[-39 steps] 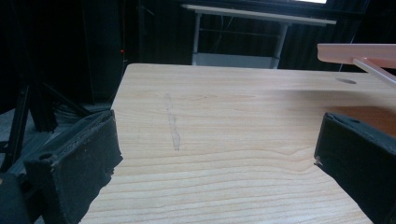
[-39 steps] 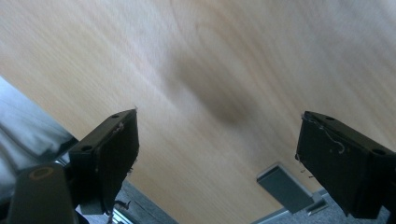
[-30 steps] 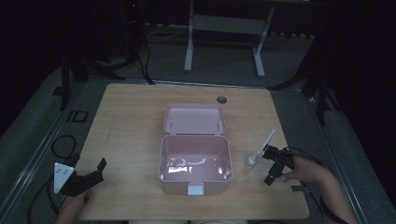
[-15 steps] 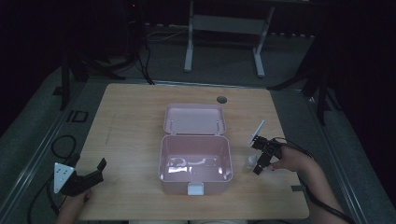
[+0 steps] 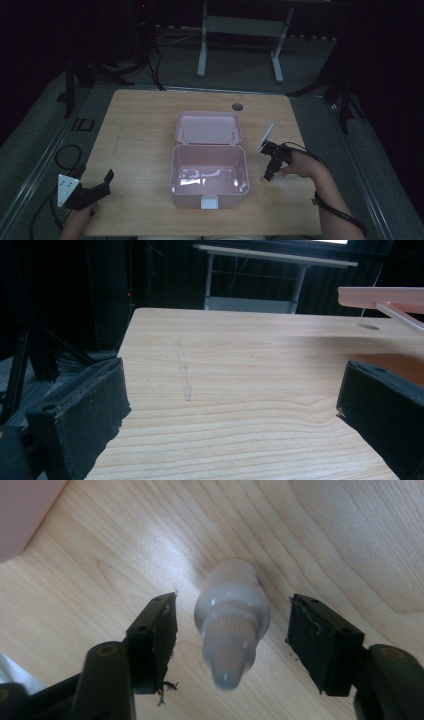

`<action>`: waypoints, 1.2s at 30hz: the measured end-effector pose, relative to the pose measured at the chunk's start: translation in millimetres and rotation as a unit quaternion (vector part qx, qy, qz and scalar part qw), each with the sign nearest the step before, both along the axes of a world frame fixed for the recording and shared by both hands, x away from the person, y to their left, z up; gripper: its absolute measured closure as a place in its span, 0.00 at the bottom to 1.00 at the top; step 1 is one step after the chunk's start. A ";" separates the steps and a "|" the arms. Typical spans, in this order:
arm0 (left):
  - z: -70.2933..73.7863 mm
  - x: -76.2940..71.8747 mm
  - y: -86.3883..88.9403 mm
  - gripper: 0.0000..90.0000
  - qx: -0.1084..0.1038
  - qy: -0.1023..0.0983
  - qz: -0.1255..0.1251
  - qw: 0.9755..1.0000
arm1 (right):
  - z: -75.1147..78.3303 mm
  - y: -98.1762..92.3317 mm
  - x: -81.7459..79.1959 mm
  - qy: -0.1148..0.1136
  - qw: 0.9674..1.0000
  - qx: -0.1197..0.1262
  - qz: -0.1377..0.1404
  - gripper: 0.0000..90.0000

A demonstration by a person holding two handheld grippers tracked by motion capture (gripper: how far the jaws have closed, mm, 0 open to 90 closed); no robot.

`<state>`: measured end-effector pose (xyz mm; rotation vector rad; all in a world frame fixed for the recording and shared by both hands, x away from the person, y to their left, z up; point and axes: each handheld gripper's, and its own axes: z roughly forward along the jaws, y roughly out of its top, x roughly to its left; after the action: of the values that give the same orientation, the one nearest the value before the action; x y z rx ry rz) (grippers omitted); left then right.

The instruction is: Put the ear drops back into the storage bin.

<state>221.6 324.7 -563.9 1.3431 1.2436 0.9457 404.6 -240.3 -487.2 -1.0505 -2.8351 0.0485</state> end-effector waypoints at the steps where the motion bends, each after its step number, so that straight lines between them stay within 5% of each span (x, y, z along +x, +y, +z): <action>1: 0.0 0.0 0.0 0.00 0.000 0.000 0.000 1.000 | -0.9 0.6 0.7 0.000 1.000 -0.001 0.000 0.41; 14: 0.0 0.0 0.0 0.00 0.000 0.000 0.001 1.000 | -9.3 1.5 2.3 0.001 1.000 0.001 0.017 0.60; 27: 0.0 0.1 0.1 0.00 -0.001 0.001 0.001 1.000 | 6.0 5.6 -7.0 -0.042 0.997 0.005 0.072 0.66; 31: 0.0 0.1 0.2 0.00 -0.001 0.001 0.002 1.000 | 8.3 6.8 -14.5 -0.039 0.993 -0.002 0.114 0.66; 36: 0.0 0.2 0.2 0.00 -0.001 0.001 0.002 1.000 | 6.4 8.9 -26.0 -0.028 0.983 -0.013 0.183 0.66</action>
<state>221.7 324.9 -563.9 1.3419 1.2485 0.9454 378.6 -231.4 -480.8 -0.5297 -3.0472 0.0891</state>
